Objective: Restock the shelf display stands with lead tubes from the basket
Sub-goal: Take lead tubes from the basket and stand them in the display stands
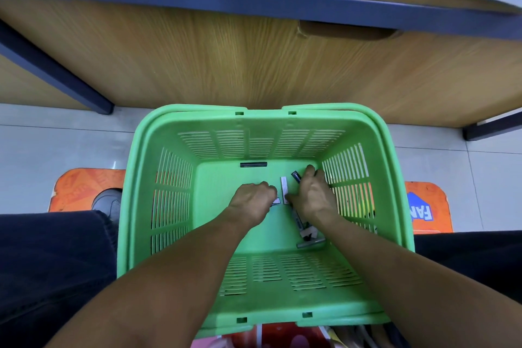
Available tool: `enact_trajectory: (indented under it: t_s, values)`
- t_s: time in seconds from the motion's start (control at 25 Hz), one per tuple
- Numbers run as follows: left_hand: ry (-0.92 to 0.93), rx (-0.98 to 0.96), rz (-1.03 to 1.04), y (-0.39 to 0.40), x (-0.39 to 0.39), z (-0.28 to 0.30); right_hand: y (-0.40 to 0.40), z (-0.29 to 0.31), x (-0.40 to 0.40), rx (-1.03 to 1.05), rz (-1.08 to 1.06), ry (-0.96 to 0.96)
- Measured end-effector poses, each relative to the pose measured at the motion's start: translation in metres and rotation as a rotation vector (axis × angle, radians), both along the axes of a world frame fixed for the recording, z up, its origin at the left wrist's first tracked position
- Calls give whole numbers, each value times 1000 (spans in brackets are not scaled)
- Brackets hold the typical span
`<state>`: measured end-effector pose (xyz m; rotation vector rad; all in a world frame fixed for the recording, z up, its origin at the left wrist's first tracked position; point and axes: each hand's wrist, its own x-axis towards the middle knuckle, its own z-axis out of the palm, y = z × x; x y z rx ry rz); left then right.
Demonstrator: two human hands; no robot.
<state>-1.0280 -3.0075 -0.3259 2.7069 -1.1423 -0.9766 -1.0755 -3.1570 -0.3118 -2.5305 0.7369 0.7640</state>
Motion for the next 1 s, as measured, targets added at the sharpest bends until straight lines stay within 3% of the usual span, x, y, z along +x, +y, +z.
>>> enact_trajectory:
  t_s: [0.2,0.24,0.4,0.52,0.8,1.0]
  values:
    - [232,-230,730,-3,3,-5,0,-3,-1,-65,-40,8]
    - [228,-229,790,-8,3,-3,1,-3,-1,-88,-22,4]
    - [186,-224,834,-35,3,6,2,-5,5,-150,54,-39]
    - [297,-273,986,-49,5,2,5,-10,7,-88,-22,-56]
    - [615,-396,1234,-51,3,-12,2,-6,15,432,-475,-34]
    - [745,-525,1399,-38,2,-7,10,7,22,437,-270,-58]
